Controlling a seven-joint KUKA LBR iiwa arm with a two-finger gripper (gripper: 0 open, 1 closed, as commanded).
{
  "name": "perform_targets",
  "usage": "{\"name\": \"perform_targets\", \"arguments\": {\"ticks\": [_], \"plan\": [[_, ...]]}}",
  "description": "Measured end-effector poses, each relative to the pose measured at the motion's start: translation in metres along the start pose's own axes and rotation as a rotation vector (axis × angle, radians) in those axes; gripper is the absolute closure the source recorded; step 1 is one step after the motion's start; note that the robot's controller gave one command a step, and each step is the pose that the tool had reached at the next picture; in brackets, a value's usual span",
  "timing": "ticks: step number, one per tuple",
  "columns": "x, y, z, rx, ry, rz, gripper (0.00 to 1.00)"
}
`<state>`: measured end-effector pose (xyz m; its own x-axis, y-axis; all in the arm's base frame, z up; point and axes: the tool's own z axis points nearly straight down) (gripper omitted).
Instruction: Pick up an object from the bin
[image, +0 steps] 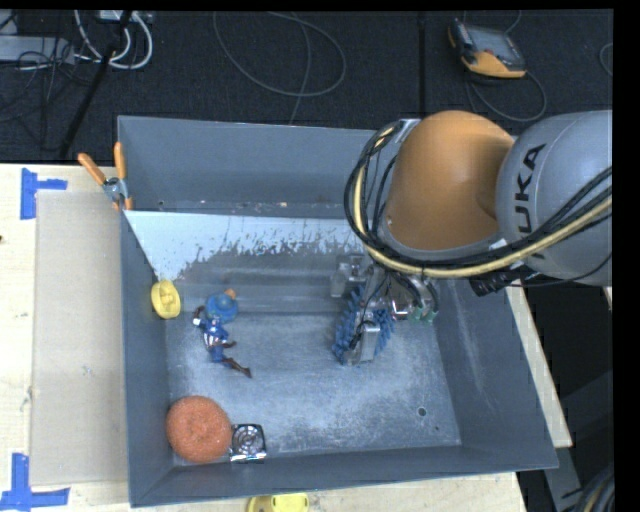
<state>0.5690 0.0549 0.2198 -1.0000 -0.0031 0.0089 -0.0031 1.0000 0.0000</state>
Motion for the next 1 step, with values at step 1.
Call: {"name": "perform_targets", "arguments": {"ticks": [1], "plan": [[-0.0014,-0.0002,-0.0047,-0.001,-0.008,0.001,0.00]]}}
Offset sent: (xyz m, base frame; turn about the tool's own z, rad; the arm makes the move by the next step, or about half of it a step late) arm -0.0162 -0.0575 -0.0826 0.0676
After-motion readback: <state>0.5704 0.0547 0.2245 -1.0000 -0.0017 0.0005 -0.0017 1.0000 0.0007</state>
